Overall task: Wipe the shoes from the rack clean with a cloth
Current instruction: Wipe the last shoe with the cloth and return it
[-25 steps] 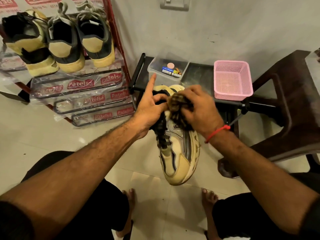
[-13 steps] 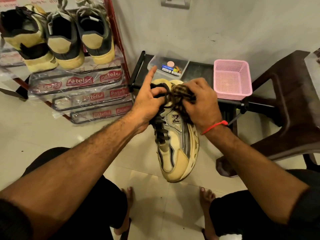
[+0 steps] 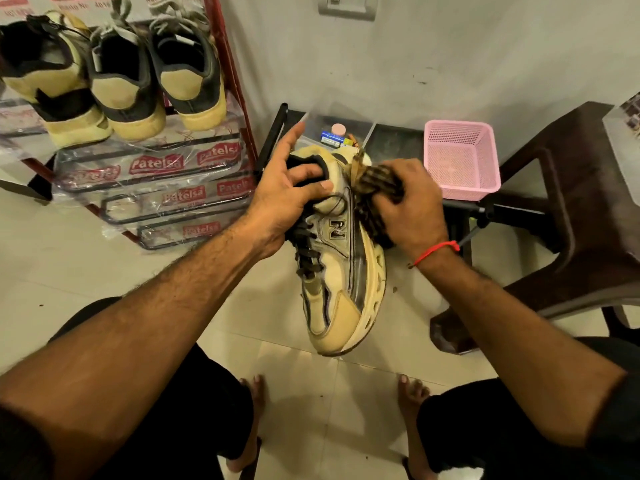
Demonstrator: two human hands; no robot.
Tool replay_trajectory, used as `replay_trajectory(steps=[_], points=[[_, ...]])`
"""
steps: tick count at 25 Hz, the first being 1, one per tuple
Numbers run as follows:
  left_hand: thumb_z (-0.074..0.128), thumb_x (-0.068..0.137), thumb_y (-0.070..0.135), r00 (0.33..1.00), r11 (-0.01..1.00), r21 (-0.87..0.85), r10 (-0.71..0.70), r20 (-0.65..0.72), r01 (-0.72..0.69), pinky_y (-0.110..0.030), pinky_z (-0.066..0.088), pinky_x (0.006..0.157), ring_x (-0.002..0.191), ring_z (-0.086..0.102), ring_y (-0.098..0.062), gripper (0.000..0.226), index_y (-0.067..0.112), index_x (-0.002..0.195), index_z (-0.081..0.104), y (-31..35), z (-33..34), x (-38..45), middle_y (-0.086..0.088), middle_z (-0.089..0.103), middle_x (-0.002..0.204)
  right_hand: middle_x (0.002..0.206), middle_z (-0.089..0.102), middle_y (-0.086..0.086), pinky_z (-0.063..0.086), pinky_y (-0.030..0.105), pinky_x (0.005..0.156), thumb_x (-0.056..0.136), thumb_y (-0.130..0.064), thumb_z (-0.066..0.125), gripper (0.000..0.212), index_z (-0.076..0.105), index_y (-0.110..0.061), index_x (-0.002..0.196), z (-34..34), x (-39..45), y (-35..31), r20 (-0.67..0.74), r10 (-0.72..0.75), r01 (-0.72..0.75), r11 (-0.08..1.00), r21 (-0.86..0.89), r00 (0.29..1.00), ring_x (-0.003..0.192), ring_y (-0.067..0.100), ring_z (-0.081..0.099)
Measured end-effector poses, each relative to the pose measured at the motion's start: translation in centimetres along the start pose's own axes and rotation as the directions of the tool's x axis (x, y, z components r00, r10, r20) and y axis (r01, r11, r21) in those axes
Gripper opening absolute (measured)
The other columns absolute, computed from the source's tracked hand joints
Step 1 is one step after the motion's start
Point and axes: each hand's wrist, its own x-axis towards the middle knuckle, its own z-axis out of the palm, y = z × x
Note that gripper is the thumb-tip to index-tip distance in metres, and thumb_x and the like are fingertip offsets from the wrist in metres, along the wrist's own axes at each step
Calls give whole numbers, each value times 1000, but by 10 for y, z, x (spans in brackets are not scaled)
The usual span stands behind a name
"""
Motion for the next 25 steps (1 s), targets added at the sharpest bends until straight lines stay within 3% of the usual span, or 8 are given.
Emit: replay_trajectory(steps=[2,4,7,10,14,19,23,25], points=[[64,91,-12,1000,999,34,-23,3,23,-37,62,75,98,75,-20,89,36,157,29,-1,1,0,-2,78,101,112,60,10,43,10,89,86,-4,61,34,64,-10,119,-6,2,3,-54,45,-43,998,38,998,101,13,53],[65,90,-12,999,999,40,-28,-47,30,-39,62,82,106,73,-24,87,35,156,34,-3,0,3,-6,76,107,119,56,11,42,8,91,88,-7,58,37,61,-12,125,-10,-2,-1,-20,-45,45,999,3,999,107,12,51],[64,90,-12,996,999,34,-9,-87,12,-41,61,86,108,72,-24,82,31,154,38,-5,-2,7,-13,75,112,128,43,12,40,17,99,82,-20,61,45,61,-17,127,-6,-17,-17,251,-177,188,982,-20,952,118,19,43],[64,89,-13,987,999,-20,-30,-156,27,-35,60,72,100,73,-21,78,29,152,41,-5,-8,10,-8,75,105,136,39,6,28,15,103,84,-50,60,48,65,-21,121,5,-32,-29,411,-143,152,988,12,900,129,20,32],[63,90,-14,987,994,-101,-56,-153,41,-34,59,68,96,75,-21,76,28,150,43,-6,-13,8,-10,75,110,133,52,4,45,36,105,94,-32,64,27,67,-18,117,10,-27,-20,320,-216,211,976,50,922,123,20,48],[64,89,-13,997,1000,-25,9,-73,-10,-39,62,79,97,74,-22,77,31,149,43,-6,-1,1,-8,77,103,113,68,6,52,38,97,93,-11,64,26,70,-9,118,5,-17,-6,130,-136,132,990,44,982,105,13,60],[63,93,-7,997,999,-4,44,-67,-44,-30,59,77,97,73,-16,70,29,150,43,-5,-9,5,-4,77,101,111,66,6,52,33,91,92,-15,67,19,75,-10,108,11,-49,-24,177,-354,349,935,57,918,103,21,62],[59,99,1,998,997,-16,70,-8,-70,-27,57,80,96,72,-12,61,25,152,41,-4,-9,4,-2,77,100,111,66,9,53,37,92,92,-13,66,19,74,-9,108,12,-40,-22,130,-362,363,932,17,923,104,22,62]])
